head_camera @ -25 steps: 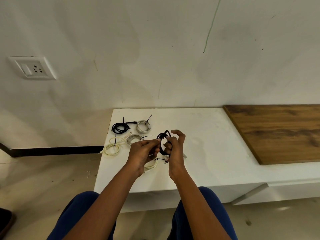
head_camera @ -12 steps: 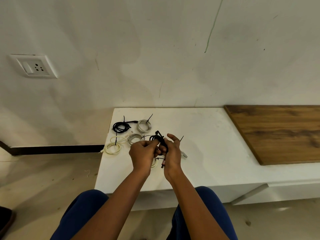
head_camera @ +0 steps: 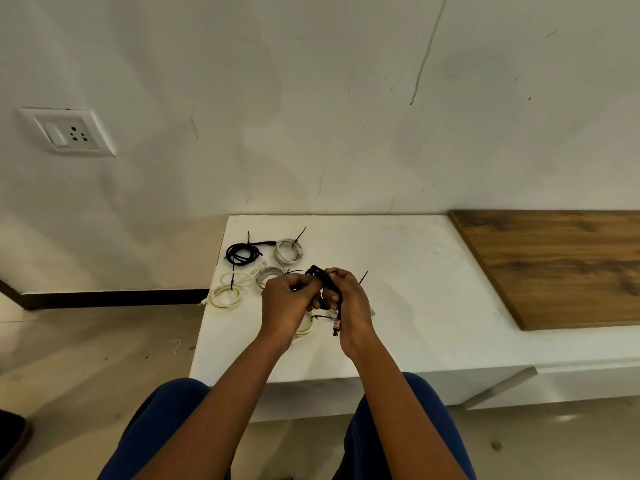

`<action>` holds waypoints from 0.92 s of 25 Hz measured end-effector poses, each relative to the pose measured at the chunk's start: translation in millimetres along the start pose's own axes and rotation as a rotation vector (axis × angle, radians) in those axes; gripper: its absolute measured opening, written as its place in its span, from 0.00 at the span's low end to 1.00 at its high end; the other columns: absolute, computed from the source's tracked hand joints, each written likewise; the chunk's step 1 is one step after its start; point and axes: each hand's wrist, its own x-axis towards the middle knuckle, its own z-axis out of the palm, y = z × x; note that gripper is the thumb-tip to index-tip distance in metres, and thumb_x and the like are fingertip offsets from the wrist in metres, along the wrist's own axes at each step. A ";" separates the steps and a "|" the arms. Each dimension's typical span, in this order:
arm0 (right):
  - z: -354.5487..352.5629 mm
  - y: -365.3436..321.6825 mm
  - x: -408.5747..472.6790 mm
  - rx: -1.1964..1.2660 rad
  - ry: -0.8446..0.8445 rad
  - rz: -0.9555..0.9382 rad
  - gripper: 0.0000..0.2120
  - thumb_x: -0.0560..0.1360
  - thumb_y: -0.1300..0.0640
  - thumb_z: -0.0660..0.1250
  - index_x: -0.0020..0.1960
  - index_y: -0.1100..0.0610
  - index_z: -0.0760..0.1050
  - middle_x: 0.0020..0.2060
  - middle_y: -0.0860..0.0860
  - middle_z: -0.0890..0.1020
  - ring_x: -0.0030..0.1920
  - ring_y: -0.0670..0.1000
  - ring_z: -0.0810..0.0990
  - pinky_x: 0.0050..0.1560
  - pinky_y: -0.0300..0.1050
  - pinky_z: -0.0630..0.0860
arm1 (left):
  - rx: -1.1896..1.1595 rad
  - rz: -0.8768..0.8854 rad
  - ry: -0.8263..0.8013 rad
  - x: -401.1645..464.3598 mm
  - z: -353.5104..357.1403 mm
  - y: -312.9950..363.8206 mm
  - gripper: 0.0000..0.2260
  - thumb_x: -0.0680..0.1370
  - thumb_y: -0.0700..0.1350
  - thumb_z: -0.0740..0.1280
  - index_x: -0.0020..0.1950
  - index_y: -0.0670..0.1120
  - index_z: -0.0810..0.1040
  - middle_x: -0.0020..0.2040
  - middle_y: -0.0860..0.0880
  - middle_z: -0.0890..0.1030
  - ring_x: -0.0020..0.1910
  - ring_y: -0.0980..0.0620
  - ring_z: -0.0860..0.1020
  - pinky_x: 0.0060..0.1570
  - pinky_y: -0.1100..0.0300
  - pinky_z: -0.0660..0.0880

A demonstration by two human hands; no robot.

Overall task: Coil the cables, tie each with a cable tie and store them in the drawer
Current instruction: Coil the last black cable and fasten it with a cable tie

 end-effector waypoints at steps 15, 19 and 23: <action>-6.5 0.8 10.3 -0.094 0.256 -0.088 0.05 0.80 0.55 0.58 0.50 0.55 0.71 0.41 0.46 0.78 0.37 0.43 0.76 0.37 0.36 0.70 | -0.276 -0.035 -0.113 -2.8 -8.3 8.7 0.04 0.73 0.36 0.71 0.43 0.43 0.84 0.35 0.45 0.84 0.35 0.53 0.83 0.36 0.67 0.77; -3.5 5.9 9.9 -0.202 0.217 -0.084 0.09 0.80 0.53 0.59 0.53 0.57 0.73 0.43 0.46 0.78 0.40 0.43 0.76 0.38 0.37 0.69 | -0.459 -0.021 -0.118 -1.1 -9.0 12.6 0.06 0.72 0.35 0.72 0.46 0.43 0.83 0.40 0.46 0.85 0.41 0.51 0.84 0.41 0.66 0.78; 0.2 9.6 9.2 -0.250 0.195 -0.101 0.10 0.79 0.53 0.59 0.52 0.59 0.75 0.43 0.48 0.79 0.39 0.43 0.75 0.37 0.36 0.69 | -0.148 0.172 0.015 -2.0 -4.9 11.7 0.07 0.73 0.41 0.72 0.45 0.53 0.83 0.41 0.54 0.85 0.42 0.60 0.82 0.46 0.67 0.77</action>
